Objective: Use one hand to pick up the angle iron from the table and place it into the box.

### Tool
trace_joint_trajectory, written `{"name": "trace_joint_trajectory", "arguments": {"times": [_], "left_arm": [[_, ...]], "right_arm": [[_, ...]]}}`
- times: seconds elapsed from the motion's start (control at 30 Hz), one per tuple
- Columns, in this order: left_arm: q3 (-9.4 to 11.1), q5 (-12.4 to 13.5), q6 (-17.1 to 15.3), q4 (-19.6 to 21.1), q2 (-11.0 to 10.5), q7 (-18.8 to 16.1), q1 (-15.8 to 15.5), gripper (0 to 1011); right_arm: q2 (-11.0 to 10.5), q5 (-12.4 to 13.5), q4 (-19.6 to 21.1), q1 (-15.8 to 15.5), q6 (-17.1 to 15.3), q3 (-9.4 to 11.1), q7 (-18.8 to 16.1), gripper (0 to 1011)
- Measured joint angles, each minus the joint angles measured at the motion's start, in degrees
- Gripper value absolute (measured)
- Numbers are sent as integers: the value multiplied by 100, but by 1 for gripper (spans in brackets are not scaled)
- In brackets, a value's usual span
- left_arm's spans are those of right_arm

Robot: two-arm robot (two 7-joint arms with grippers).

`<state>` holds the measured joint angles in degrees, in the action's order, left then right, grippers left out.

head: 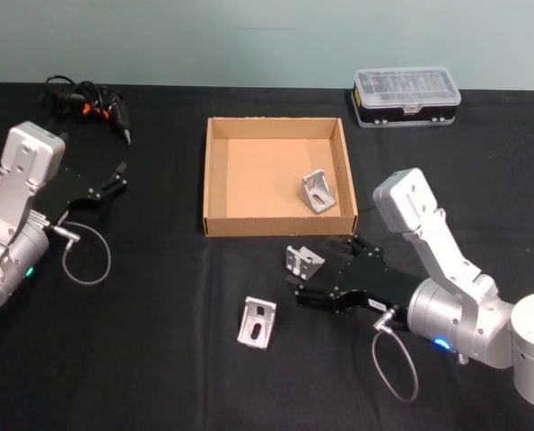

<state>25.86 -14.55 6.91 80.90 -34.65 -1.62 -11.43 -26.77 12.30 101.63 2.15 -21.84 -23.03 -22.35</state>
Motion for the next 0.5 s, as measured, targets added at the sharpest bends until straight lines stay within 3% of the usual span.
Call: {"name": "trace_joint_trajectory", "arguments": {"times": [0.5], "left_arm": [[0,0,0,0,0,0,0,1011]], "right_arm": [[251,-260,-644,373,-16,-196,94,1004]]}}
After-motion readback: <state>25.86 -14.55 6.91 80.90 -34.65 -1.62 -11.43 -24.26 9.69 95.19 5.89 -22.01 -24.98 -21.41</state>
